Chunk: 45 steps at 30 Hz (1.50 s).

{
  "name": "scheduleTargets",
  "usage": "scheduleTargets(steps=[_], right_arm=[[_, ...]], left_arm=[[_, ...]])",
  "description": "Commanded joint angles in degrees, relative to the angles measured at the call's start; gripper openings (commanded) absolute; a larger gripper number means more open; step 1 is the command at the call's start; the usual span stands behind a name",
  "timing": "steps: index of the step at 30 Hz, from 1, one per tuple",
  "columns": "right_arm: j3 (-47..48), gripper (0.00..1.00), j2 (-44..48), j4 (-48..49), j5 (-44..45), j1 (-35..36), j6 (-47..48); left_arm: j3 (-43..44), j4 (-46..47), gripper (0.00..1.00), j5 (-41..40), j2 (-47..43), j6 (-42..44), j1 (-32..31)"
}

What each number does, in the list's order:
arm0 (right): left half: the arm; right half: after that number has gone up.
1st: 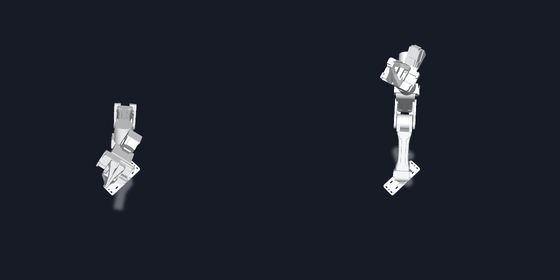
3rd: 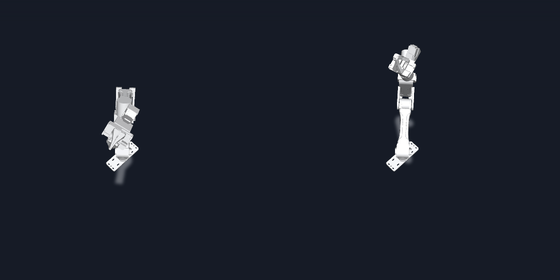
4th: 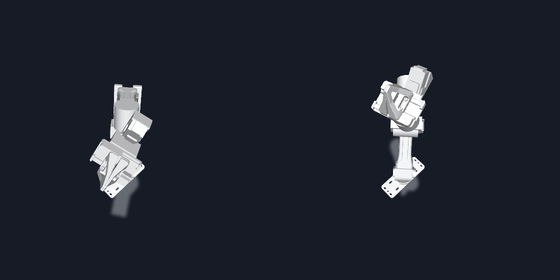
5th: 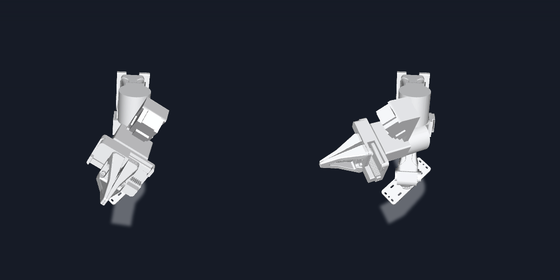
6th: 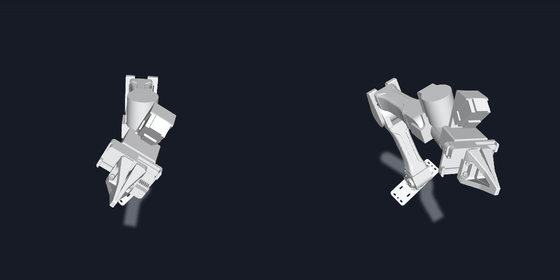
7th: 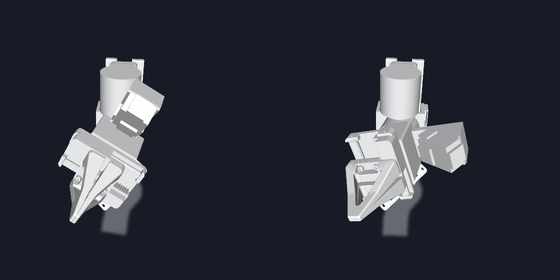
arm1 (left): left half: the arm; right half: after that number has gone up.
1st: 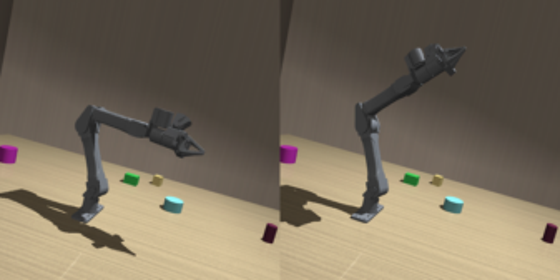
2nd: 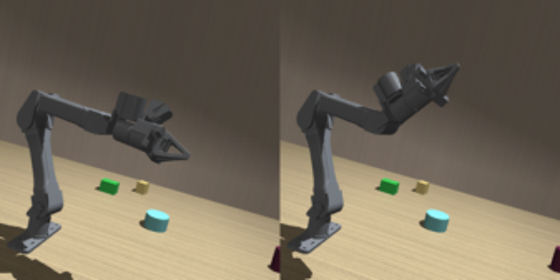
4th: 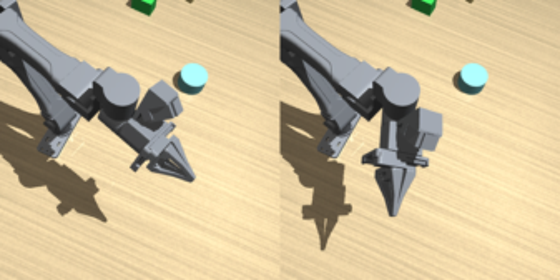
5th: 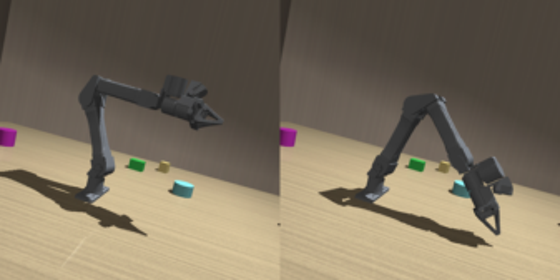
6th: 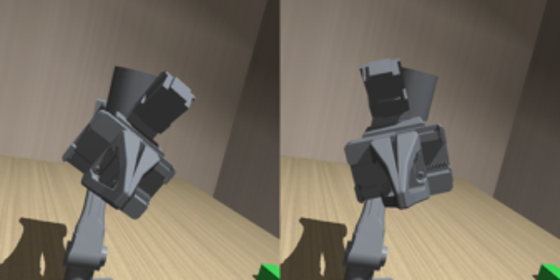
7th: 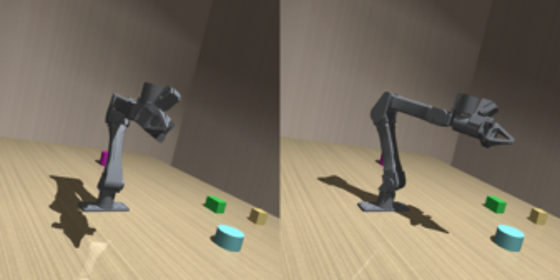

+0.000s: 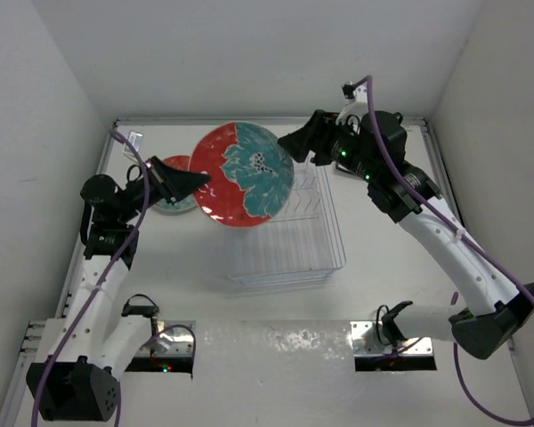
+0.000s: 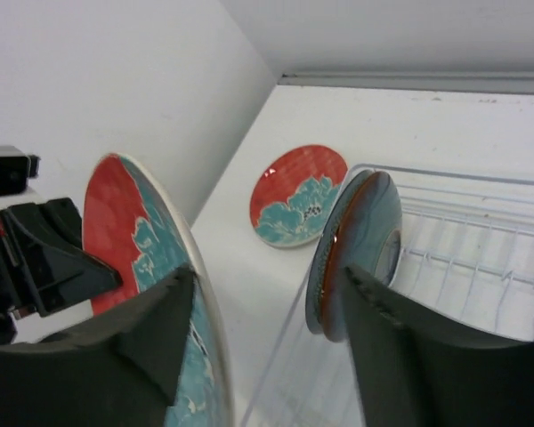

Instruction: Unload the plates from the dish rack

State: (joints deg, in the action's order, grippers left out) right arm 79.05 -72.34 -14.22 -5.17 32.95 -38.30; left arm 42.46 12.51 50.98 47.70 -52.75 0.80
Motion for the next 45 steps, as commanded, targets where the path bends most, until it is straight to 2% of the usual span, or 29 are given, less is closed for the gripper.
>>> scheduleTargets(steps=[1, 3, 4, 6, 9, 10, 13, 21, 27, 34, 40, 41, 42, 45], right_arm=[[-1.00, 0.68, 1.67, 5.61, -3.00, -2.09, -2.65], [-1.17, 0.76, 2.02, 3.77, -2.57, -2.71, -1.95], [-1.61, 0.85, 2.37, 3.06, -1.00, -3.15, -1.60], [-1.96, 0.99, 3.78, -0.43, 3.38, -3.24, -0.55], [-3.45, 0.99, 6.15, -4.66, 6.30, -3.24, 1.03], [-4.16, 0.99, 6.94, -5.20, 6.83, -3.24, 1.47], [-6.97, 0.99, 10.01, -8.45, 9.29, -3.15, 4.72], [-16.80, 0.99, 17.04, -10.83, 11.50, -3.15, 9.91], [-22.26, 0.99, 18.63, -9.69, 8.60, -3.15, 11.58], [-26.22, 0.99, 19.86, -7.93, 7.72, -3.15, 11.76], [-26.84, 0.99, 20.65, -8.11, 7.63, -3.15, 11.85], [-26.84, 0.99, 20.83, -8.19, 7.63, -3.15, 11.85], [-26.93, 0.99, 20.92, -8.28, 7.63, -3.15, 11.85], [-27.10, 0.99, 21.01, -8.28, 7.63, -3.15, 11.59]], left_arm=[[4.91, 17.10, 0.00, -8.70, -0.16, -15.79, 0.17], [6.66, 18.86, 0.00, -11.41, 1.33, -19.48, 0.52], [7.54, 18.34, 0.00, -12.56, 1.78, -20.10, 1.39], [10.53, 5.06, 0.00, -16.78, 3.35, -20.55, 4.54], [14.05, -3.61, 0.00, -20.48, 7.73, -18.36, 9.12], [14.32, -5.46, 0.00, -21.27, 8.97, -17.83, 11.83], [15.55, -8.99, 0.00, -26.18, 14.51, -12.75, 14.57], [13.01, -2.15, 0.00, -34.19, 27.61, -6.58, 15.90], [10.19, 4.53, 0.00, -33.58, 34.73, -6.22, 16.25], [5.45, 3.22, 0.00, -36.48, 36.32, -5.79, 16.25], [5.44, 2.69, 0.00, -34.46, 40.80, -5.17, 16.25], [5.53, 2.60, 0.02, -34.37, 41.50, -5.17, 16.25], [5.44, 2.26, 0.11, -34.37, 41.77, -4.73, 16.25], [5.45, 1.46, 0.29, -34.28, 42.47, -4.38, 16.25]])
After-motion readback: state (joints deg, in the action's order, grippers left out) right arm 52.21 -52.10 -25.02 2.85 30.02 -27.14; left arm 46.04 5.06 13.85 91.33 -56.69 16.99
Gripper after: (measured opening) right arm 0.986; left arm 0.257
